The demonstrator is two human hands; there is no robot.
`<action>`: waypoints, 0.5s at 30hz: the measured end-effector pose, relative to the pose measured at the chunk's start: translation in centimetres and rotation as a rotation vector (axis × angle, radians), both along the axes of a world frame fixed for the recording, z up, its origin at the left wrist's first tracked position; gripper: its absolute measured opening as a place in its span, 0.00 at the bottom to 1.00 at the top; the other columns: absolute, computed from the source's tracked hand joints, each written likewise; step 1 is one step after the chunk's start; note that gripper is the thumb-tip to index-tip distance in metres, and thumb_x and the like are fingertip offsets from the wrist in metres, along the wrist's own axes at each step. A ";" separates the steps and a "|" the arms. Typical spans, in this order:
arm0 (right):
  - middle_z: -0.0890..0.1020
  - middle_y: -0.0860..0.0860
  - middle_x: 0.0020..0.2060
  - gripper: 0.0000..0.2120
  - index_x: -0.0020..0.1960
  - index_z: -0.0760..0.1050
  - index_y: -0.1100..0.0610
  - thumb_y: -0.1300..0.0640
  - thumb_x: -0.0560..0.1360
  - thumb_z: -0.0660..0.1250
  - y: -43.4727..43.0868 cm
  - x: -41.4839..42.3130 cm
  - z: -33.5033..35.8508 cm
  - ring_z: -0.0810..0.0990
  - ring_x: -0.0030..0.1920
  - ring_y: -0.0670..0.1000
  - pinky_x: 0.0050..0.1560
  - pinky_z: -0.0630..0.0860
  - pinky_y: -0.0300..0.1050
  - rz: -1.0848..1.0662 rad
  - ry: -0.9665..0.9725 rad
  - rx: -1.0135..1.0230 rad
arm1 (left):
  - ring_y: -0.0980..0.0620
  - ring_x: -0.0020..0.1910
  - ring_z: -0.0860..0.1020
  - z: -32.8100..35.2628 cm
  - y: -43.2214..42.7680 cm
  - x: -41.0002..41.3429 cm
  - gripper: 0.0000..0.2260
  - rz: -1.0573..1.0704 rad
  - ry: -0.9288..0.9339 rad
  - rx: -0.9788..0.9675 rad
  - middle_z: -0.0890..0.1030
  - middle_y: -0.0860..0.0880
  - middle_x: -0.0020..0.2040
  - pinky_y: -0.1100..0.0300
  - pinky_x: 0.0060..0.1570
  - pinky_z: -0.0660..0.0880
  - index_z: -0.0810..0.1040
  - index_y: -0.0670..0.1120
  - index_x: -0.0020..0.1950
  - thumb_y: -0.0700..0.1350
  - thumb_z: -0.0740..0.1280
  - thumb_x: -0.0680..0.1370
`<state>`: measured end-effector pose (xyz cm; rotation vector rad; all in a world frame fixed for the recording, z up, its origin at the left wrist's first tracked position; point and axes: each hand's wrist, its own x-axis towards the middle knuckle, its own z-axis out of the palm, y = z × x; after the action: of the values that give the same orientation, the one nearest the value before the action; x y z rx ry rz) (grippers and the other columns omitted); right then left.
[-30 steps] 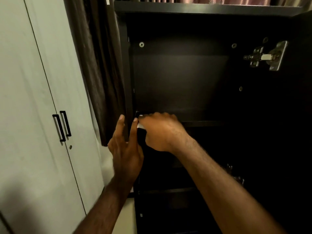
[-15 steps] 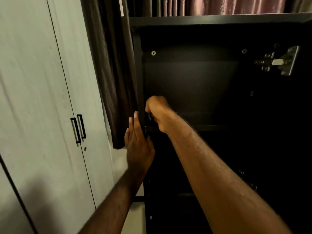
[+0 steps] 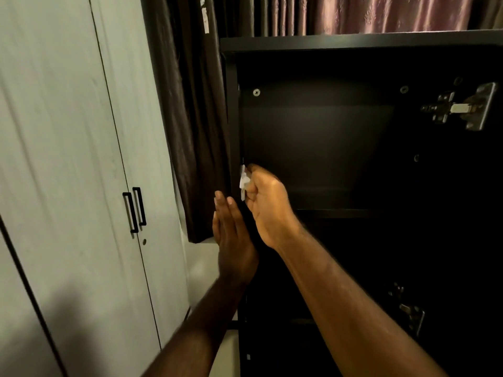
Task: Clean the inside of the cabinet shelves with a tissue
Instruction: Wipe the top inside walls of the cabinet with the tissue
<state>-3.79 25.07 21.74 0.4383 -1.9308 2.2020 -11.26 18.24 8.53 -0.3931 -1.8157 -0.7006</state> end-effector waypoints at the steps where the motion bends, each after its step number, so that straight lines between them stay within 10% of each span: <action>1: 0.78 0.59 0.39 0.11 0.42 0.75 0.62 0.57 0.75 0.57 0.1 0.3 0.0 0.76 0.47 0.60 0.67 0.69 0.58 0.007 0.047 0.000 | 0.41 0.80 0.44 -0.1 0.1 0.0 0.39 0.062 0.004 -0.037 0.41 0.40 0.80 0.44 0.77 0.47 0.41 0.40 0.80 0.65 0.52 0.82; 5: 0.69 0.70 0.66 0.18 0.58 0.71 0.68 0.55 0.76 0.56 0.1 0.0 2.6 0.68 0.68 0.69 0.74 0.62 0.60 0.007 0.115 -0.037 | 0.37 0.80 0.45 -1.2 0.3 -0.4 0.34 0.278 0.058 -0.213 0.42 0.40 0.81 0.43 0.77 0.46 0.44 0.40 0.81 0.58 0.54 0.84; 10: 0.77 0.54 0.52 0.07 0.50 0.72 0.58 0.62 0.78 0.56 0.4 -0.3 2.4 0.75 0.51 0.50 0.48 0.71 0.40 0.058 0.077 0.153 | 0.35 0.79 0.44 -1.3 0.0 -0.5 0.35 0.265 0.099 -0.272 0.43 0.43 0.82 0.35 0.75 0.52 0.53 0.42 0.80 0.59 0.62 0.81; 15: 0.77 0.57 0.60 0.28 0.79 0.56 0.50 0.62 0.81 0.56 0.0 0.9 0.4 0.77 0.58 0.58 0.49 0.77 0.33 0.056 0.181 0.202 | 0.33 0.77 0.44 -0.7 0.2 0.3 0.31 0.057 0.172 -0.214 0.37 0.49 0.81 0.26 0.66 0.51 0.41 0.49 0.82 0.58 0.51 0.85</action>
<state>-2.92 25.04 22.12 0.7035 -2.0708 1.9294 -10.92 18.48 7.85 -0.5240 -1.7353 -0.4204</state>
